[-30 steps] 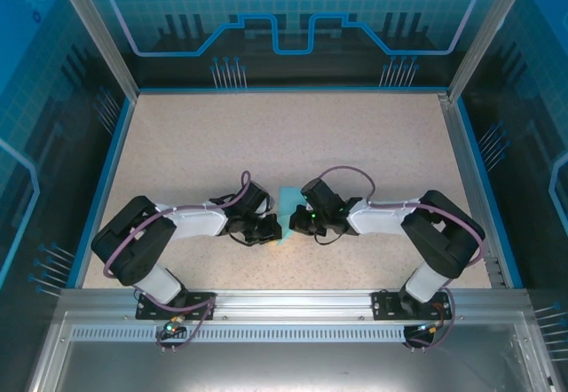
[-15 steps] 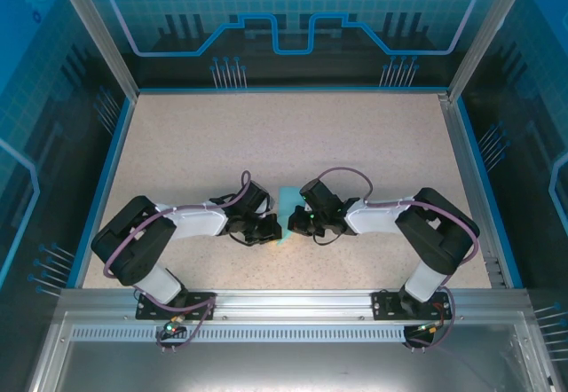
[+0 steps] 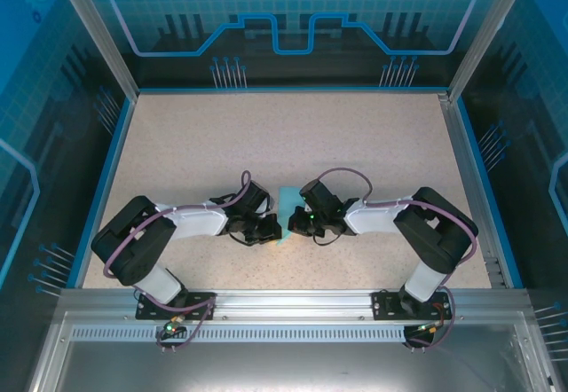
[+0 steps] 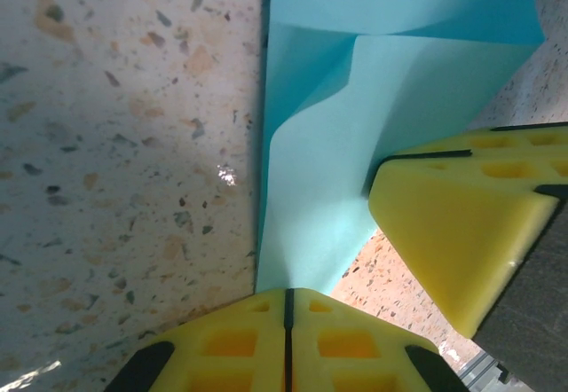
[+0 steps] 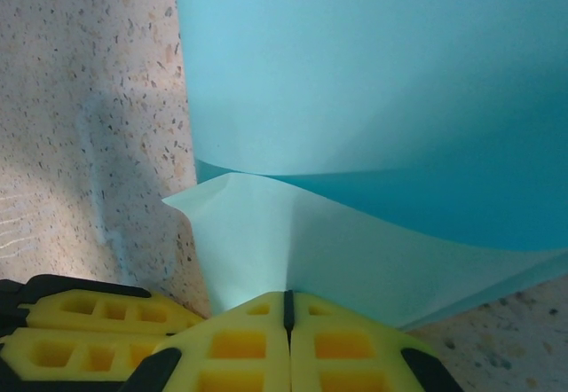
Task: Fold a paper plane with a square sheet of paper (pick it up from the middle)
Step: Third fold the triangle at the center of the table.
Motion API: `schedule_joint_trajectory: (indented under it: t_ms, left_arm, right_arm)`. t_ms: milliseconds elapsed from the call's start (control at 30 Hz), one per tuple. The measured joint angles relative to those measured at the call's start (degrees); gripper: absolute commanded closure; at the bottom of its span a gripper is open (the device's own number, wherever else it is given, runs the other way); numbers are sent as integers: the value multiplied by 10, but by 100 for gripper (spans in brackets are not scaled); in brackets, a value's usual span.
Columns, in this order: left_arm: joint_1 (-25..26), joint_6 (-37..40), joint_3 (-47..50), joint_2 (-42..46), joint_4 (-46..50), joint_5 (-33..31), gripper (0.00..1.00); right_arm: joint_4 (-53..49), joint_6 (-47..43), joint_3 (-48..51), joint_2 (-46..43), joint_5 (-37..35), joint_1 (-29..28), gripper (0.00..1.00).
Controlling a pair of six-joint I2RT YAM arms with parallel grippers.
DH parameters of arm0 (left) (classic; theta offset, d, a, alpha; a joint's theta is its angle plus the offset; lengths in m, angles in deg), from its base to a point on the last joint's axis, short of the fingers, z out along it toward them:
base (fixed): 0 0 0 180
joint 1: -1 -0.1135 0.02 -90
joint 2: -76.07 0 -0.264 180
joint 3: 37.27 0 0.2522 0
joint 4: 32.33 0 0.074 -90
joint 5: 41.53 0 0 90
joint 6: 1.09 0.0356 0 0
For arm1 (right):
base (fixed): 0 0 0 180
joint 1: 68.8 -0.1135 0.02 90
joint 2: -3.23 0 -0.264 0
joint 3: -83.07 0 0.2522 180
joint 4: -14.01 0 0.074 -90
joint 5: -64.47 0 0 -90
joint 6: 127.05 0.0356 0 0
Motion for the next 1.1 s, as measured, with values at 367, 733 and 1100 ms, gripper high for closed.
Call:
schedule_joint_trajectory:
  t_ms: [367,733,1100]
  left_arm:
    - [0,4,-18,23,28,-10,88]
    - [0,-1,-18,23,-16,21,88]
    - [4,-21,13,11,-38,25,90]
  right_arm:
    - [6,4,3,2,0,0,96]
    - [12,14,5,2,0,1,97]
    - [18,25,9,2,6,4,98]
